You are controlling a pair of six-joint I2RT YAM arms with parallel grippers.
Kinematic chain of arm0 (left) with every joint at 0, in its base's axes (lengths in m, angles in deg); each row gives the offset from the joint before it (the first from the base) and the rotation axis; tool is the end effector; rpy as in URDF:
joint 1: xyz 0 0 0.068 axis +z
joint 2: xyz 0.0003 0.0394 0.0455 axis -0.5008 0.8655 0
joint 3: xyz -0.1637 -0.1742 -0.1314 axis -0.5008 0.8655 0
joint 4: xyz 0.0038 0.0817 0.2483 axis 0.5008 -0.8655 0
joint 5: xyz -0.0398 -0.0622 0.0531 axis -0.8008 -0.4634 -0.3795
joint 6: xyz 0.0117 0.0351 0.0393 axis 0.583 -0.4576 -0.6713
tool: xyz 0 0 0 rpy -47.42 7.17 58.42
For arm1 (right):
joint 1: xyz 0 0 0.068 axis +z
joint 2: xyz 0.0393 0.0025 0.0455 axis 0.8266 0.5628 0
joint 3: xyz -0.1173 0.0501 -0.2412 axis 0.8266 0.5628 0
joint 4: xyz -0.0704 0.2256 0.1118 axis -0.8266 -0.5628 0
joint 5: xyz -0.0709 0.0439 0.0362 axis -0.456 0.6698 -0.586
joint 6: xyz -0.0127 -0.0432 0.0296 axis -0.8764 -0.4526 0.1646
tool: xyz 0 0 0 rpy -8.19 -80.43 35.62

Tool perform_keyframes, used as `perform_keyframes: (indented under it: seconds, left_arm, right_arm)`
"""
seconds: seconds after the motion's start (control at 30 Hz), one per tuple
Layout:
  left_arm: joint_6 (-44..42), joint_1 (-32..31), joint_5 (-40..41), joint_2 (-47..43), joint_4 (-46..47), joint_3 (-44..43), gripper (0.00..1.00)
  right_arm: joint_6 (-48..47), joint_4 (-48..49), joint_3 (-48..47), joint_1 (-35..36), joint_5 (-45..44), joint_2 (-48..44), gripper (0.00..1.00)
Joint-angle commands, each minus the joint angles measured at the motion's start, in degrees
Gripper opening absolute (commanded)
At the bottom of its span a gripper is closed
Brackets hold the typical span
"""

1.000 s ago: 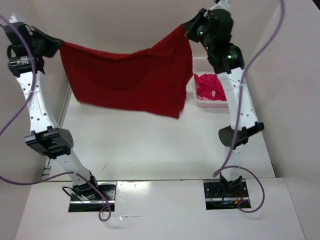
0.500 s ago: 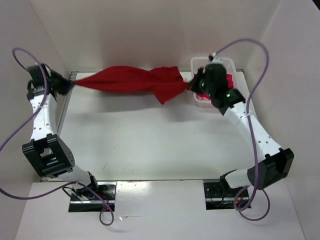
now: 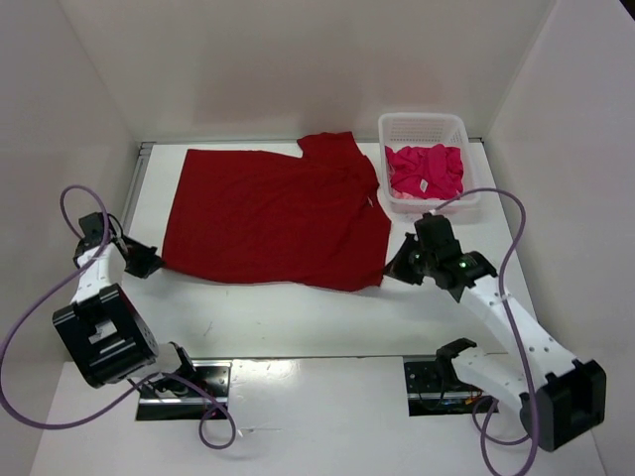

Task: Fold and stack the t-shirts
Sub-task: Flatten out the tshirt, then fold the flattened tshirt in 1/3 of the way

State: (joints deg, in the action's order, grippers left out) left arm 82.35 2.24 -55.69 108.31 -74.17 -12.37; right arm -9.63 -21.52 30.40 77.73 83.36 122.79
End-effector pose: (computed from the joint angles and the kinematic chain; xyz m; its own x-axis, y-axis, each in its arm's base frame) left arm 0.2301 0.1366 0.2103 -0.2480 -0.9282 -0.2775 -0.7953 0.3587 -0.4888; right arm 0.1840 0.0777 0.2543 -0.7945 0.4428 -0.4157 0.1959 0.8347 0.5147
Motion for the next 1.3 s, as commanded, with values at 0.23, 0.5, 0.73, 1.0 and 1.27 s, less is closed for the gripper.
perform_keyframes:
  seconds: [0.23, 0.5, 0.73, 1.0, 1.27]
  left_arm:
    - [-4.0, 0.8, -0.3, -8.7, -5.5, -1.0, 0.0]
    - [3.0, -1.9, -2.1, -0.1, 3.0, -6.6, 0.0]
    - [5.6, -7.9, 2.1, 10.9, 5.8, -15.4, 0.0]
    - [7.3, -9.5, 4.5, 24.0, 7.0, -23.6, 0.0]
    - [8.3, -10.1, 5.5, 30.9, 7.5, -28.9, 0.0]
  right_arm:
    - [8.1, -11.3, 0.6, 1.6, 7.1, -9.9, 0.0]
    - [2.1, 2.5, -12.4, -0.3, -1.0, 9.9, 0.0]
    - [-4.3, 8.1, -28.0, -3.2, -8.1, 31.8, 0.0]
    - [-8.4, 9.1, -44.3, -5.8, -12.1, 45.8, 0.0]
    - [-10.5, 9.1, -54.5, -7.0, -13.2, 57.8, 0.0]
